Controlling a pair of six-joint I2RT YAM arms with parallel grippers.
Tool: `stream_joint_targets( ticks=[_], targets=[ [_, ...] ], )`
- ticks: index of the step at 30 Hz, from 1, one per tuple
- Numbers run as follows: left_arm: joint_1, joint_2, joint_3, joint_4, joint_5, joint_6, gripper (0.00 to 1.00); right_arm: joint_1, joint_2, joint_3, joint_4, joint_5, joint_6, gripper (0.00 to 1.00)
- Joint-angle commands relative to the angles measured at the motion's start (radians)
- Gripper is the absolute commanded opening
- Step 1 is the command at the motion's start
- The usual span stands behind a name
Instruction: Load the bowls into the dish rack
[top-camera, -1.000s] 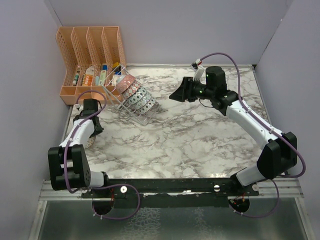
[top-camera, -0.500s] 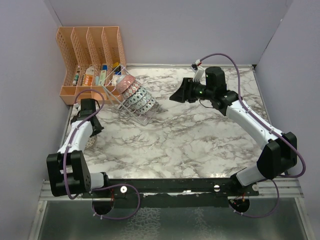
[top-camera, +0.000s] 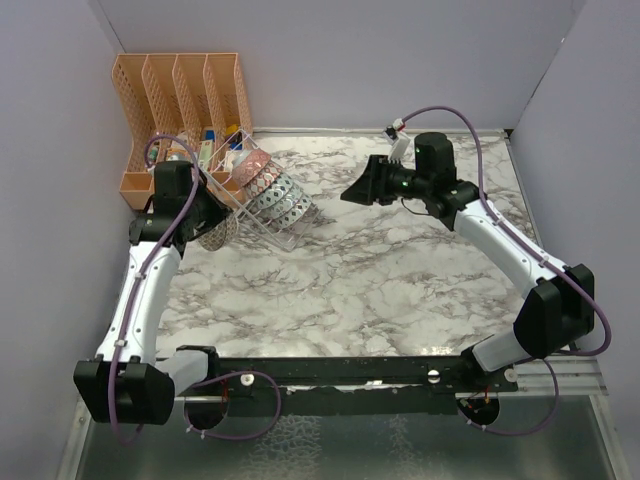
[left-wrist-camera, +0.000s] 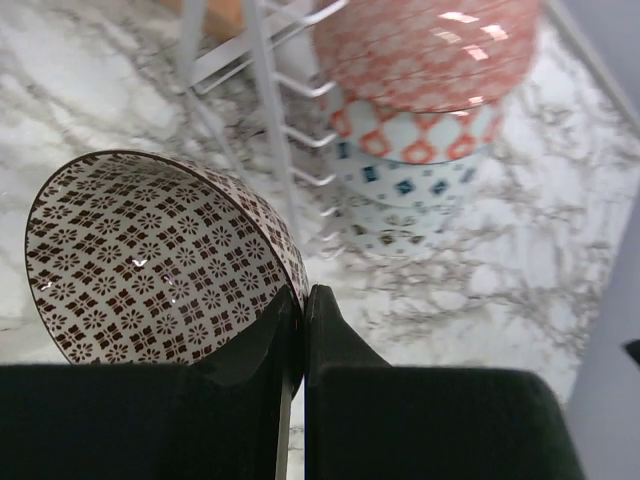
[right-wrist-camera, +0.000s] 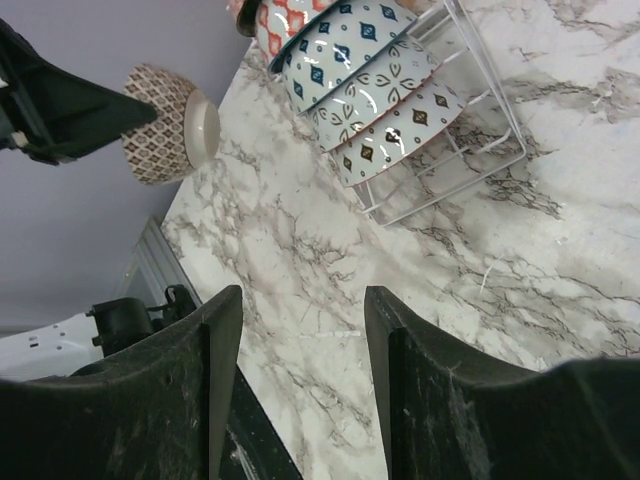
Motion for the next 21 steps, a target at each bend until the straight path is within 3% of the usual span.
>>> stream_joint_targets(
  ticks=[1, 4, 8, 14, 21],
  targets=[
    [-0.003, -0.04, 0.146, 0.027, 0.122, -0.116, 0.0, -0.02, -0.015, -0.03, 0.117, -0.126, 0.025, 0.52],
    [-0.004, -0.027, 0.212, 0.033, 0.169, -0.163, 0.0, -0.021, -0.025, -0.055, 0.193, -0.225, 0.048, 0.52],
    [-0.036, -0.01, 0.229, 0.104, 0.23, -0.268, 0.0, -0.021, -0.06, -0.069, 0.161, -0.191, 0.029, 0.52],
    [-0.269, 0.095, 0.287, 0.126, 0.204, -0.276, 0.0, -0.021, -0.163, -0.067, -0.026, 0.054, -0.056, 0.57],
    [-0.533, 0.235, 0.301, 0.119, 0.094, -0.224, 0.0, -0.073, -0.303, -0.088, -0.236, 0.418, 0.02, 0.61]
  ],
)
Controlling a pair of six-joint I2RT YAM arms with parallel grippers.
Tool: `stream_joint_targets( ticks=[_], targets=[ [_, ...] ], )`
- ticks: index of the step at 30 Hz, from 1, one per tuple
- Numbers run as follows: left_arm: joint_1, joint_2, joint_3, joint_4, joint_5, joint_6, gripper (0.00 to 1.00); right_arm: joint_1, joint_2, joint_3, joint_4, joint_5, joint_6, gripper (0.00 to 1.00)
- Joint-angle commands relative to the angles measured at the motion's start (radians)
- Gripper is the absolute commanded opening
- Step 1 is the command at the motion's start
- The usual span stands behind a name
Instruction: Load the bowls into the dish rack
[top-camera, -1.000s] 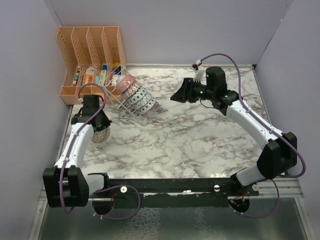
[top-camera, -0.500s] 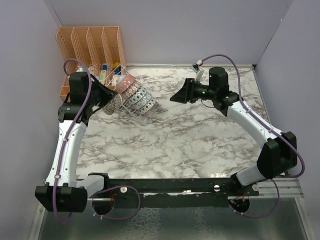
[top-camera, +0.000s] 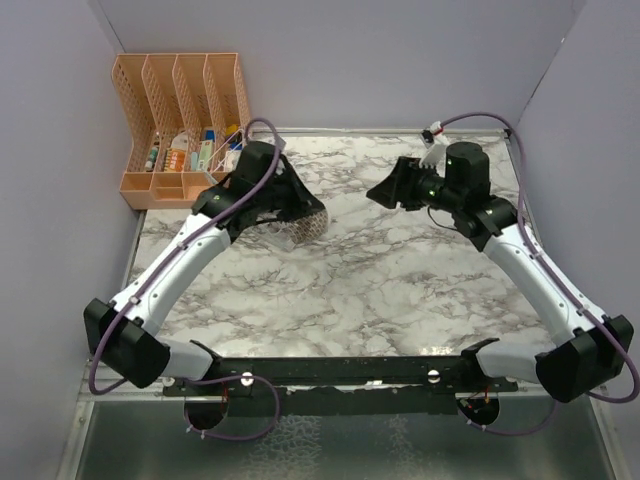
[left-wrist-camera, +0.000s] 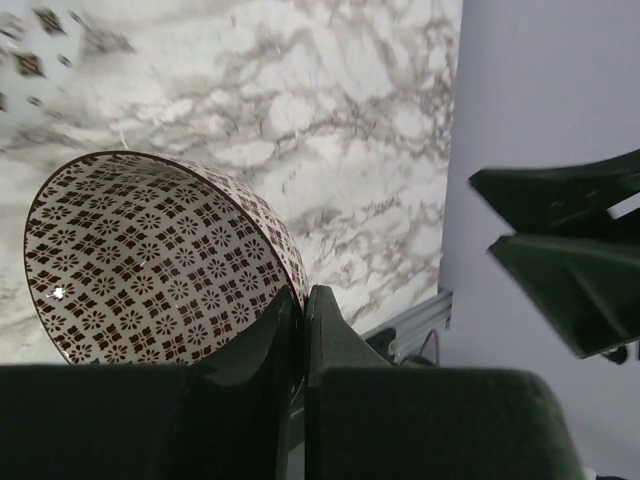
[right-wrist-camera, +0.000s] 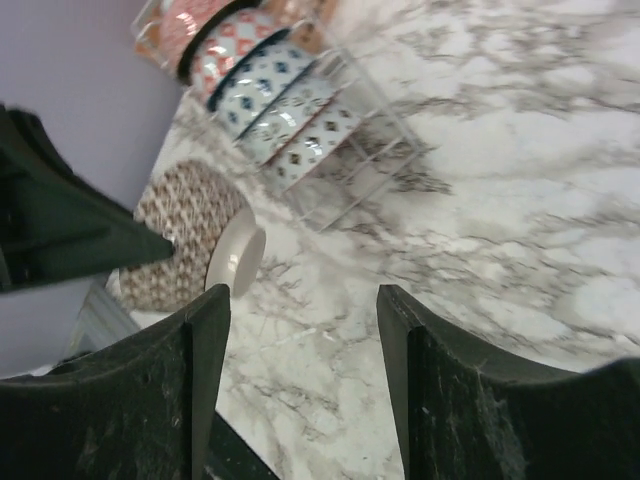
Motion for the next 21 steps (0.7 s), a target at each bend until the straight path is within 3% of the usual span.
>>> stream_joint_targets(
  ticks=[1, 6, 12, 21],
  targets=[
    [-0.123, 0.077, 0.036, 0.044, -0.053, 0.036, 0.0, -0.071, -0.102, -0.018, -0.178, 0.295, 0.049, 0.61],
    [-0.187, 0.247, 0.075, 0.024, -0.001, 0.178, 0.0, -0.107, -0.164, -0.036, -0.267, 0.414, 0.066, 0.65],
    [-0.228, 0.462, 0.151, -0.006, 0.038, 0.298, 0.0, -0.136, -0.169, -0.034, -0.277, 0.403, 0.076, 0.66],
    [-0.297, 0.662, 0.245, -0.026, 0.005, 0.422, 0.0, -0.14, -0.168, -0.059, -0.248, 0.378, 0.071, 0.66]
  ],
)
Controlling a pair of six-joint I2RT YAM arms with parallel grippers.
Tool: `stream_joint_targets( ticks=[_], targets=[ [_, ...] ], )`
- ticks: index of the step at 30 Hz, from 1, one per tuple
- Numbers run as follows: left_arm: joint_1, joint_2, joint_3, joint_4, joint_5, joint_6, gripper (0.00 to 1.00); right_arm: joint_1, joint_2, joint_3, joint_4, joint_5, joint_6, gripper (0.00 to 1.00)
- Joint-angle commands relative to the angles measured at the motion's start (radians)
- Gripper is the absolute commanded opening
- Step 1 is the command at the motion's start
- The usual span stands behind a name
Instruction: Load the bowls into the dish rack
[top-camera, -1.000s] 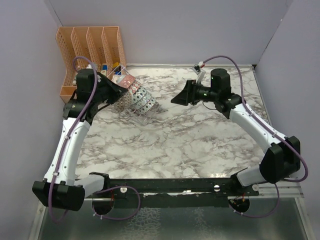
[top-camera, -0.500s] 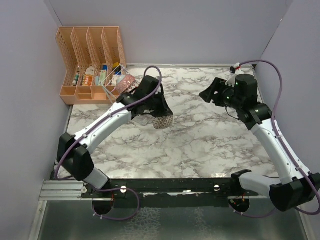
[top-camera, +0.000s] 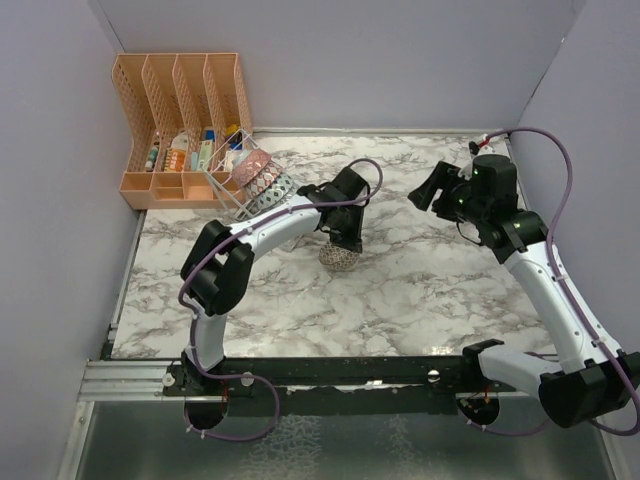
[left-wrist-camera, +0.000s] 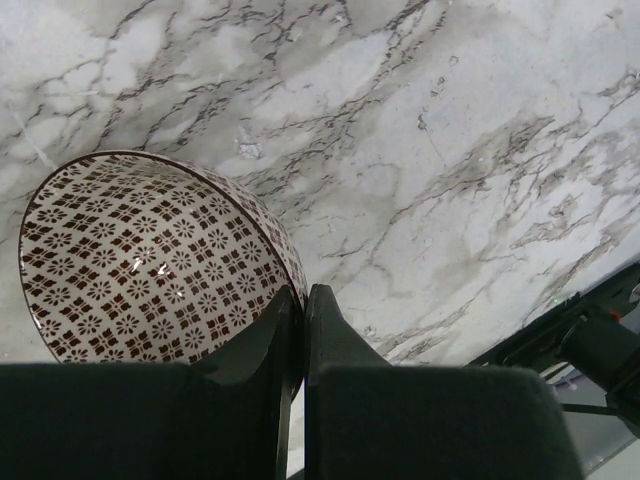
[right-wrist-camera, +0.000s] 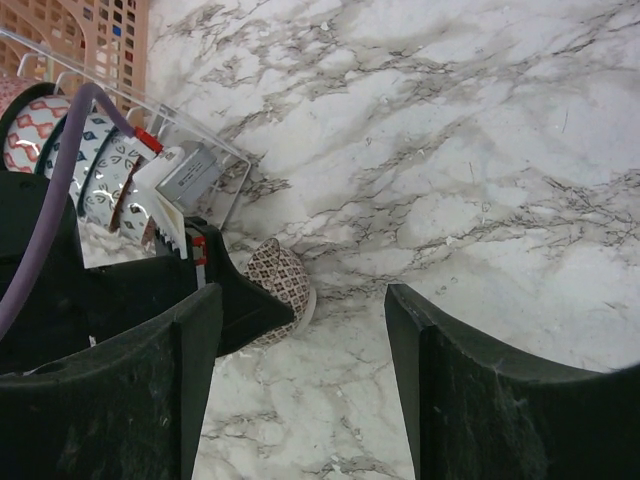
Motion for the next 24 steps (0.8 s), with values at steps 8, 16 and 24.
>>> stream_joint_targets(
  ticks=[8, 16, 24],
  targets=[
    [-0.047, 0.078, 0.076, 0.023, 0.076, 0.123, 0.19, -0.006, 0.001, -0.002, -0.002, 0.036, -0.014, 0.68],
    [-0.057, 0.04, 0.109, -0.013, 0.054, 0.135, 0.48, -0.006, 0.003, 0.004, -0.003, 0.037, -0.014, 0.7],
    [-0.062, -0.03, 0.193, -0.069, 0.028, 0.136, 0.61, -0.006, 0.002, 0.014, -0.009, 0.039, -0.04, 0.7]
  ],
)
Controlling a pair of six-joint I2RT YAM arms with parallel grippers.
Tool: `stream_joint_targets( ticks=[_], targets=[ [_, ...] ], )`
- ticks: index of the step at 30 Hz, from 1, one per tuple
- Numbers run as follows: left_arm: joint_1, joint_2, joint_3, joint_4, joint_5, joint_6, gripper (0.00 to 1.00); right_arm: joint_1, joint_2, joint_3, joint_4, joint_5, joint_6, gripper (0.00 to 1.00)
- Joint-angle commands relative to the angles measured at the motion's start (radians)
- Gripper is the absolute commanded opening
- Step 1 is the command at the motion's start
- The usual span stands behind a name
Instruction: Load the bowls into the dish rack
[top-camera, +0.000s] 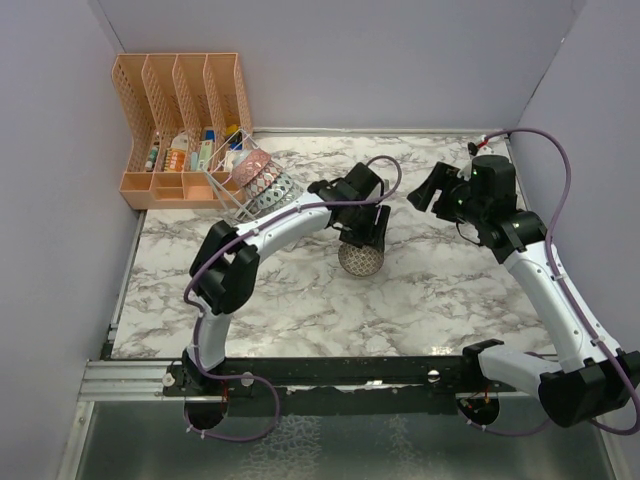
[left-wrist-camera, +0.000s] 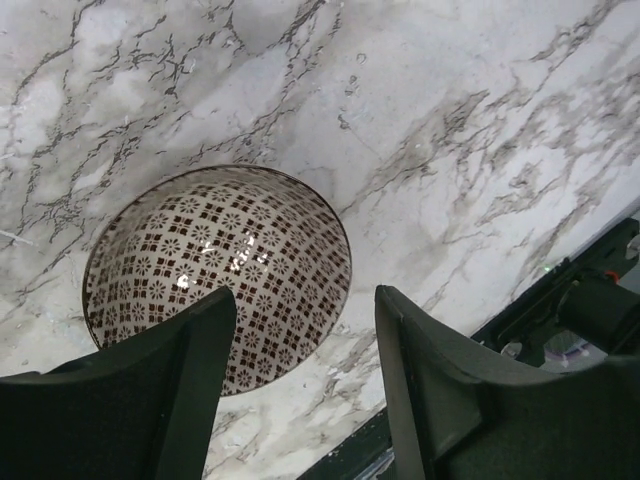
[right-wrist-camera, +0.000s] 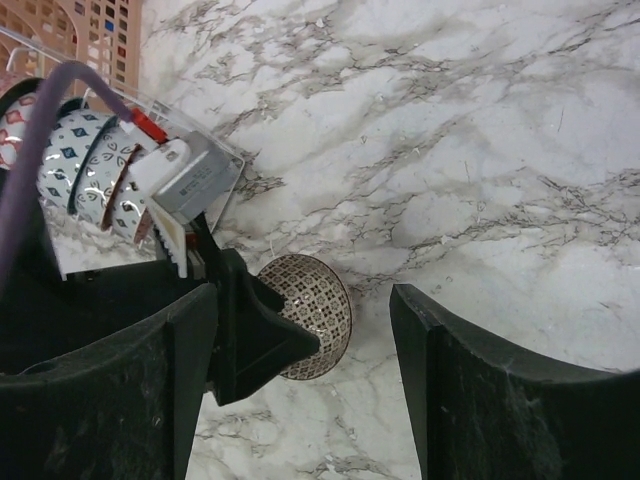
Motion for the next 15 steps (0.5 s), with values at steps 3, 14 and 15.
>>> stream_joint_targets(
  ticks=[3, 14, 15],
  targets=[
    [-0.007, -0.15, 0.071, -0.058, -0.053, -0.011, 0.64, -0.006, -0.002, 0.024, -0.009, 0.003, -0.063, 0.7],
    [0.193, -0.632, -0.122, -0.255, -0.308, -0.134, 0.69, -0.002, 0.043, -0.016, 0.05, -0.309, -0.159, 0.75],
    [0.219, -0.67, -0.108, -0.273, -0.339, -0.141, 0.69, 0.003, 0.056, -0.024, 0.042, -0.335, -0.163, 0.75]
  ],
)
